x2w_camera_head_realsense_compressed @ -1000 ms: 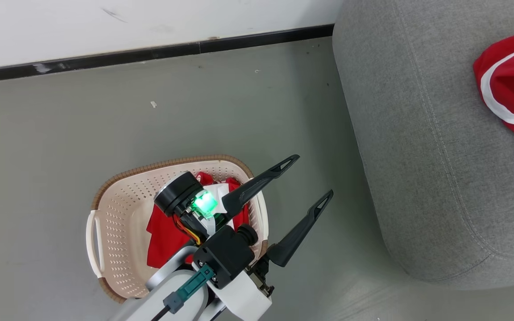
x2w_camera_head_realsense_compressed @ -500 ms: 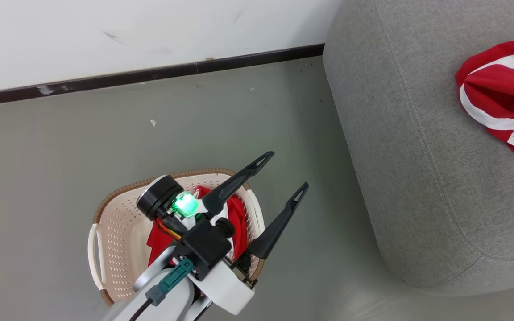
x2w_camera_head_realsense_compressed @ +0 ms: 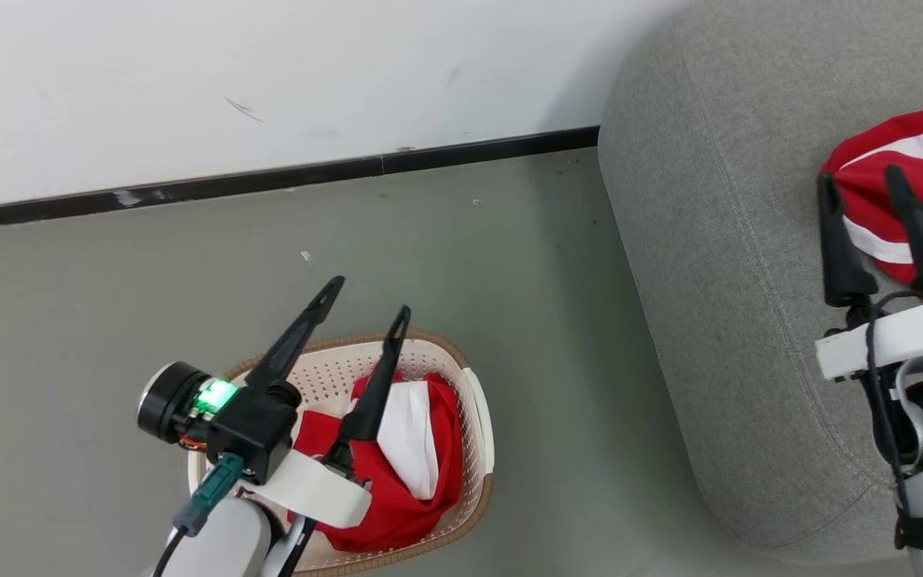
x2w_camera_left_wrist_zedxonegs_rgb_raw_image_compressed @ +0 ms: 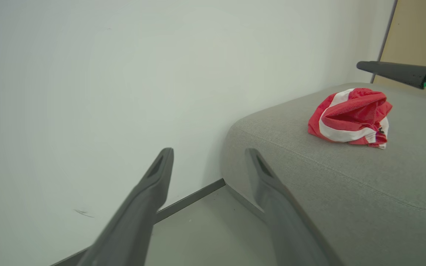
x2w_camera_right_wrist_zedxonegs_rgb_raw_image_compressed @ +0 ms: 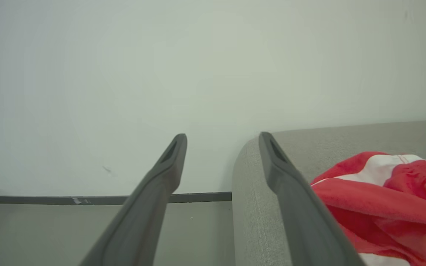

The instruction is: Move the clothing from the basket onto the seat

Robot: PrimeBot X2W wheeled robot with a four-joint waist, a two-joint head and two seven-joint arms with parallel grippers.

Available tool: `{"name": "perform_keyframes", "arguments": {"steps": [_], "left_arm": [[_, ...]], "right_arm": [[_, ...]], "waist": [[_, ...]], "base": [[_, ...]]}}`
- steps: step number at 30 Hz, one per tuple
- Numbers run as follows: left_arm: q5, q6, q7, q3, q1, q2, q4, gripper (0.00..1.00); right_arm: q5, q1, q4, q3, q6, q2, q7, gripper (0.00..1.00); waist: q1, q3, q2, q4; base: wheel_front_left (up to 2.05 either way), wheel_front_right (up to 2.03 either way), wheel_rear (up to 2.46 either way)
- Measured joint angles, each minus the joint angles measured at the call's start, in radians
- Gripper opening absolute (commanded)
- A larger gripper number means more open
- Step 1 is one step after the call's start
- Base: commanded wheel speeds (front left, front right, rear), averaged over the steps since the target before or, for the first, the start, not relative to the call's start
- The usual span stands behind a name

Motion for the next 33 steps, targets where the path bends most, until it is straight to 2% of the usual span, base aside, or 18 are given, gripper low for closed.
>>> {"name": "perform_keyframes", "arguments": {"steps": [11,24,33], "left_arm": [[-0.032,0.078,-0.008,0.139,0.074,0.014,0.066,1.00],[-0.060,0.144,-0.010,0.265,0.187,0.020,0.099,1.00],[-0.060,0.155,-0.010,0.293,0.263,0.001,0.104,1.00]], "right_arm": [[-0.074,0.015,-0.025,0.072,0.000,0.102,0.000,1.00],[-0.146,0.137,-0.014,0.081,0.000,0.119,0.000,1.00],[-0.155,0.262,-0.033,0.065,0.000,0.133,0.000,1.00]], "waist": [[0.0000,-0.071,0.0000,0.043],[0.0000,-0.165,0.0000,0.092],[0.0000,-0.235,0.0000,0.115]], "base": [[0.00,0.00,0.00],[0.00,0.00,0.00],[0.00,0.00,0.00]]}}
